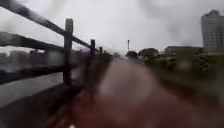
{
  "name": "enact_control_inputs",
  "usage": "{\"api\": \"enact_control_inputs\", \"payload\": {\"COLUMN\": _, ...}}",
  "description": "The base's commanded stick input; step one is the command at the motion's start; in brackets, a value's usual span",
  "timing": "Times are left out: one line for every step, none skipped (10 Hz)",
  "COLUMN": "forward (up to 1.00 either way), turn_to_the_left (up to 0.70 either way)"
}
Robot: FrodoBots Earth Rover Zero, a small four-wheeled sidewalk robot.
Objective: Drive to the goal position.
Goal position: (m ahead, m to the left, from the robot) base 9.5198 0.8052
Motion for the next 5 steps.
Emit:
{"api": "enact_control_inputs", "payload": {"forward": 1.0, "turn_to_the_left": -0.4}}
{"api": "enact_control_inputs", "payload": {"forward": 1.0, "turn_to_the_left": -0.4}}
{"api": "enact_control_inputs", "payload": {"forward": 1.0, "turn_to_the_left": -0.4}}
{"api": "enact_control_inputs", "payload": {"forward": 1.0, "turn_to_the_left": -0.34}}
{"api": "enact_control_inputs", "payload": {"forward": 1.0, "turn_to_the_left": -0.26}}
